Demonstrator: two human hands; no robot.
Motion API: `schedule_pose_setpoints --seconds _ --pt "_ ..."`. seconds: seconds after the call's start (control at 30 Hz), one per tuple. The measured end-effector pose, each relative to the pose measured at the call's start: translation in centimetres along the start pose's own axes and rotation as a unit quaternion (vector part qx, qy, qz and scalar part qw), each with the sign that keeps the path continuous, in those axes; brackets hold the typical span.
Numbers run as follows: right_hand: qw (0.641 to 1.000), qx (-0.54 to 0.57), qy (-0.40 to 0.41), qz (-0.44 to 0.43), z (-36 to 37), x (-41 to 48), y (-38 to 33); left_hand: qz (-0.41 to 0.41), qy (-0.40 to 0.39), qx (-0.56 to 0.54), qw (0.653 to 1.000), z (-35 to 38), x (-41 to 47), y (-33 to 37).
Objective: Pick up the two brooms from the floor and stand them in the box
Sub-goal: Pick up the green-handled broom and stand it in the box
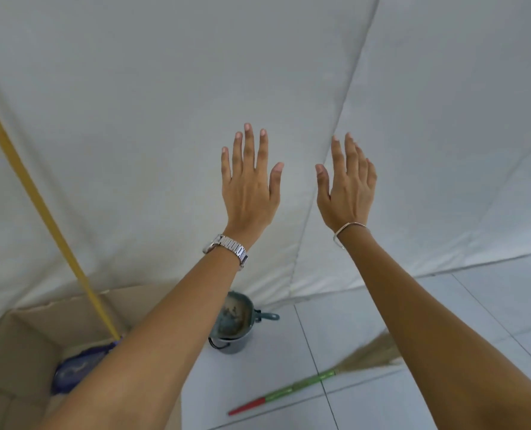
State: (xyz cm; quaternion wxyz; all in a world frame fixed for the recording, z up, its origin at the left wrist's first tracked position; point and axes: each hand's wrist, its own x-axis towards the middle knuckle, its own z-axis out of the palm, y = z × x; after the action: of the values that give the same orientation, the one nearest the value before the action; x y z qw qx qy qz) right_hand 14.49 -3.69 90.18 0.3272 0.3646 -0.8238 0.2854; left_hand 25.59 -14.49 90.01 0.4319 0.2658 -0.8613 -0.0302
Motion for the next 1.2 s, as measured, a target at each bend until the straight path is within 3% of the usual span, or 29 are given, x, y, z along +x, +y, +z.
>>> schedule_pose_setpoints --seconds 0.37,0.67,0.77,0.9,1.0,1.2 --pt "0.987 -0.058 -0.138 0.052 10.6 -4.0 14.3 -0.040 -0.123 -0.025 0.991 19.4 -2.4 2.2" --pt "0.950 -0.015 -0.311 0.024 22.6 -13.1 25.2 -0.131 -0.229 0.006 0.965 33.5 -13.9 1.0" --pt "0.920 0.016 -0.392 0.015 28.3 -18.5 28.8 -0.201 -0.274 0.033 0.940 38.6 -21.4 -0.5" --pt "0.854 0.027 -0.518 -0.046 35.6 -28.2 33.3 -0.287 -0.339 0.073 0.893 45.6 -32.0 -2.2" --pt "0.819 0.027 -0.570 -0.064 39.0 -34.9 35.8 -0.361 -0.367 0.086 0.853 49.2 -38.8 -2.9" --pt "0.732 0.007 -0.673 -0.105 47.5 -50.1 40.2 -0.556 -0.364 0.071 0.744 56.0 -54.3 -6.0"
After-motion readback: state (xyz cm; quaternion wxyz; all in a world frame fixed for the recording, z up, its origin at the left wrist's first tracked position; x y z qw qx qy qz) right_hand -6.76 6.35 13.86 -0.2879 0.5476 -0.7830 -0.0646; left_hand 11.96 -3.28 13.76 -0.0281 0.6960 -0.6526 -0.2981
